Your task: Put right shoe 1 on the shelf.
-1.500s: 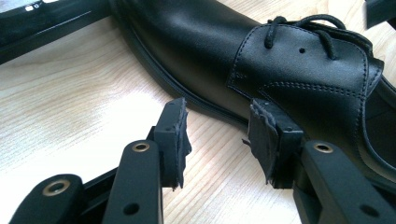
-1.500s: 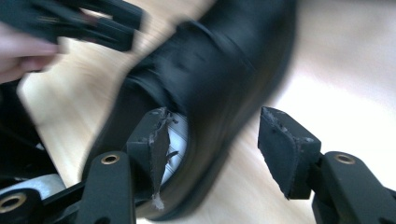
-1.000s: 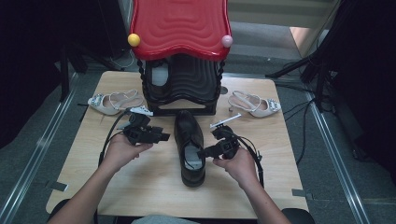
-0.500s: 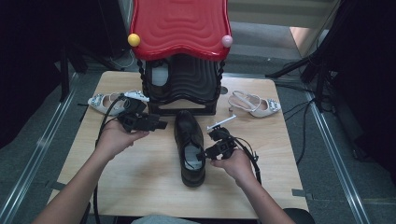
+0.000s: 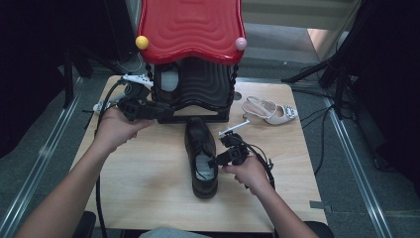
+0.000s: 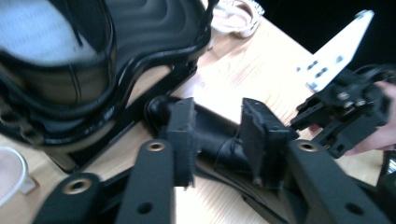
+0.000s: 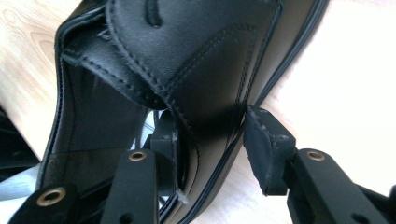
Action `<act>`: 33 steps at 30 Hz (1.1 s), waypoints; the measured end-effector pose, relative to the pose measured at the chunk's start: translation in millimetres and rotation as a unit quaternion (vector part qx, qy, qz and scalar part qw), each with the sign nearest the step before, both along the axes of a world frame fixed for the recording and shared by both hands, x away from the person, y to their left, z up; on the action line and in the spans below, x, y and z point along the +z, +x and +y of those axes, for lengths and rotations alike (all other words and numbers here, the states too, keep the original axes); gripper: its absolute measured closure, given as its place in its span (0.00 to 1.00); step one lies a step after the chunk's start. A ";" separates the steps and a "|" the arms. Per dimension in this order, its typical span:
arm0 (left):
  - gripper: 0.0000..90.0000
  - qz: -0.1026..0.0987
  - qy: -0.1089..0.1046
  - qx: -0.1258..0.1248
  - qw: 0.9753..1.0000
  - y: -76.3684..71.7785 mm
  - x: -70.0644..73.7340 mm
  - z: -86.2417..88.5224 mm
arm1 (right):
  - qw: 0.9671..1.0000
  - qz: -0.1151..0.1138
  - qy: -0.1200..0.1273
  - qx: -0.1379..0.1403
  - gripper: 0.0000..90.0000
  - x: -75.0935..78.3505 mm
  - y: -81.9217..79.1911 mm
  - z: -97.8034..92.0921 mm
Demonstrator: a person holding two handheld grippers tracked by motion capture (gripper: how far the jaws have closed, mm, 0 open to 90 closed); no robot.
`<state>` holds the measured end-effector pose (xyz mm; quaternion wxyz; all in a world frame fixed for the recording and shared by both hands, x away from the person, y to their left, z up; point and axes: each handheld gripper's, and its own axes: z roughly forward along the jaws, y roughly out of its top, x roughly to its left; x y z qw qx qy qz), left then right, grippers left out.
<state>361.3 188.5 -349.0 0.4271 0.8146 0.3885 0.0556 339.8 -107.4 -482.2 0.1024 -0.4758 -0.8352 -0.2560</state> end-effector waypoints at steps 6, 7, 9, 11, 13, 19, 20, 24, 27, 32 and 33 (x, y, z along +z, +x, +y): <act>0.79 -0.017 -0.002 -0.001 1.000 10.5 26.1 0.1 | 0.999 0.031 -0.012 -0.002 0.62 0.8 4.6 1.6; 0.80 -0.019 -0.004 0.000 1.000 12.6 30.7 0.9 | 0.999 0.043 -0.016 -0.009 0.60 0.4 6.4 2.1; 0.81 -0.024 -0.005 0.005 1.000 16.5 39.8 2.4 | 0.998 0.052 -0.020 -0.019 0.60 0.2 7.8 3.8; 0.81 -0.030 -0.008 0.009 0.999 20.4 48.8 3.9 | 0.998 0.053 -0.018 -0.020 0.61 1.0 8.2 4.9; 0.82 -0.037 -0.006 0.013 0.999 23.8 57.5 4.9 | 0.999 0.042 -0.022 -0.016 0.63 1.8 7.4 6.5; 0.84 -0.055 -0.006 0.021 0.998 30.1 81.5 6.3 | 0.999 0.032 -0.025 -0.004 0.64 2.9 6.2 5.2; 0.85 -0.058 -0.009 0.023 0.998 31.7 84.8 6.6 | 0.999 0.041 -0.023 -0.008 0.64 3.5 6.9 4.9; 0.88 -0.061 -0.006 0.030 0.998 39.7 98.4 7.1 | 0.998 0.056 -0.012 -0.022 0.65 7.4 10.6 3.1; 0.90 -0.070 0.001 0.038 0.997 45.7 108.0 7.5 | 0.998 0.055 -0.015 -0.019 0.66 9.8 11.6 3.4; 0.91 -0.074 0.010 0.051 0.996 57.5 116.2 8.6 | 0.998 0.056 -0.019 -0.016 0.67 9.6 12.6 5.4; 0.92 -0.074 0.011 0.054 0.996 59.5 116.5 8.7 | 0.998 0.058 -0.022 -0.016 0.67 10.1 12.5 5.6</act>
